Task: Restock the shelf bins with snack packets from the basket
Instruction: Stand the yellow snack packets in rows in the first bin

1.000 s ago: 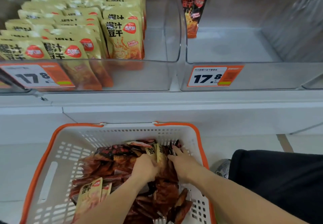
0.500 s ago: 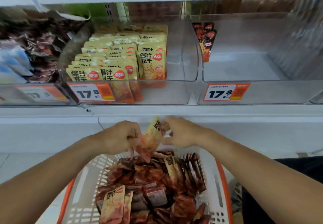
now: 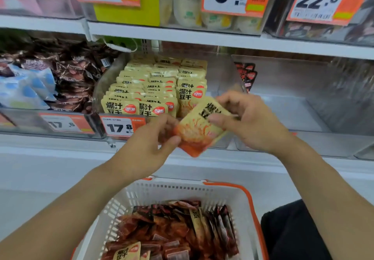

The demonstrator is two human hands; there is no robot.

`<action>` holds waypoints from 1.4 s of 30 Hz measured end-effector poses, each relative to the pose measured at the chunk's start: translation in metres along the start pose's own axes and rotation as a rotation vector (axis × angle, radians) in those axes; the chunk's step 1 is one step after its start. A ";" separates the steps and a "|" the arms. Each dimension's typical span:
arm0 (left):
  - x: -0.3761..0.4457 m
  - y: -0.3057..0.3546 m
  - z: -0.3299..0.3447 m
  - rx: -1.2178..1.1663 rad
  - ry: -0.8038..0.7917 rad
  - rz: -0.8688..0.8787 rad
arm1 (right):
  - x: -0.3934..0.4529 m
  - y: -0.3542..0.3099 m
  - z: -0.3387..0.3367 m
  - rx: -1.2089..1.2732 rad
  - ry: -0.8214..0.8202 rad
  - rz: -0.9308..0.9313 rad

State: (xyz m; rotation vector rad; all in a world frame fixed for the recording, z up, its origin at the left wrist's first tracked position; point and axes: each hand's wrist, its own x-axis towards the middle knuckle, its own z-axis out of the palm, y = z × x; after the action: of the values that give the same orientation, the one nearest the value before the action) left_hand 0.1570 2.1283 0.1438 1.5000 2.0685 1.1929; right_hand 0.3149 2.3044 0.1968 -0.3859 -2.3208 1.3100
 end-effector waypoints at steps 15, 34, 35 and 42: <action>0.035 -0.020 0.028 0.771 0.349 0.037 | 0.085 0.048 0.036 -0.667 0.226 -0.094; 0.035 -0.024 0.023 0.694 0.367 0.080 | 0.103 0.059 0.051 -0.663 0.334 -0.110; 0.034 -0.024 0.023 0.678 0.380 0.089 | 0.099 0.055 0.050 -0.651 0.378 -0.167; 0.025 -0.004 0.027 0.441 0.658 0.315 | 0.025 0.013 0.045 -0.364 0.327 -0.540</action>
State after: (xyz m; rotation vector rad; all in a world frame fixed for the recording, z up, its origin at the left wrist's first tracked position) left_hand 0.1626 2.1618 0.1293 1.8623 2.7357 1.5867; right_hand 0.2704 2.2888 0.1714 -0.0599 -2.1605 0.5266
